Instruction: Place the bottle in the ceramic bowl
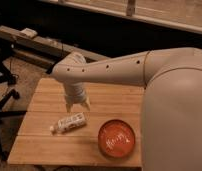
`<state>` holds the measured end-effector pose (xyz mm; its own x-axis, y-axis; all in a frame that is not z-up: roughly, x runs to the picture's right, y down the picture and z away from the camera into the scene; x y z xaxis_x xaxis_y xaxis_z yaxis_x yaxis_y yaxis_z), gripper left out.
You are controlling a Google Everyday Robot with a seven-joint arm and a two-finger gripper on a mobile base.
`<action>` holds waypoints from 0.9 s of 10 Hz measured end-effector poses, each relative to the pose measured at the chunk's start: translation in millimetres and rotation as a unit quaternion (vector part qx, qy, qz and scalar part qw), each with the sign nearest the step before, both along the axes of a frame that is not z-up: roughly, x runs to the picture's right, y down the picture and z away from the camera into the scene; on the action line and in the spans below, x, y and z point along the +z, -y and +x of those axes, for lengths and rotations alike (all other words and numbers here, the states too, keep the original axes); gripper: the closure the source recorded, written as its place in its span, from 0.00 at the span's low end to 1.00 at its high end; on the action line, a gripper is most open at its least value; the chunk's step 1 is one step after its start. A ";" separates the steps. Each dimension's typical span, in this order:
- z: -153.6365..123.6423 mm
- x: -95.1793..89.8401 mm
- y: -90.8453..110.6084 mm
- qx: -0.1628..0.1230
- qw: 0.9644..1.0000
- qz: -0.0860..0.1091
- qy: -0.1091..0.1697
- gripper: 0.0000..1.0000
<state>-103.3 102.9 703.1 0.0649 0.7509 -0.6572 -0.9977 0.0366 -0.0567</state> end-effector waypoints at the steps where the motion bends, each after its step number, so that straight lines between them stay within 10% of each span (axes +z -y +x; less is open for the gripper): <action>1: 0.0 0.0 0.0 0.000 1.000 0.000 0.000 0.35; 6: -5.3 1.9 0.1 -0.042 0.999 0.010 0.003 0.35; 7: -10.7 2.0 0.2 -0.091 0.996 0.018 0.017 0.35; 9: -11.3 5.2 1.5 -0.211 0.975 0.037 0.056 0.35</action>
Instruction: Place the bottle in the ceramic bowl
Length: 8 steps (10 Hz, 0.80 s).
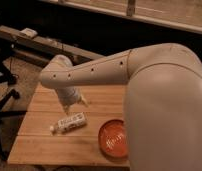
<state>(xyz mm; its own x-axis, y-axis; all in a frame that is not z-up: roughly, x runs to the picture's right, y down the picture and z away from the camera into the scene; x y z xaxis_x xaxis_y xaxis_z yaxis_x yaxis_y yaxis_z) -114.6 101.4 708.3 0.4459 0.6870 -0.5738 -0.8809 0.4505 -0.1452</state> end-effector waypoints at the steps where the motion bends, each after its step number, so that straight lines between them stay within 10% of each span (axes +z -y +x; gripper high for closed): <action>1: -1.3 2.2 -1.1 -0.064 0.998 0.010 0.023 0.35; 4: 0.0 16.1 -0.2 -0.186 0.977 -0.009 0.101 0.35; 8: -9.7 37.9 -0.7 -0.230 0.958 -0.065 0.162 0.35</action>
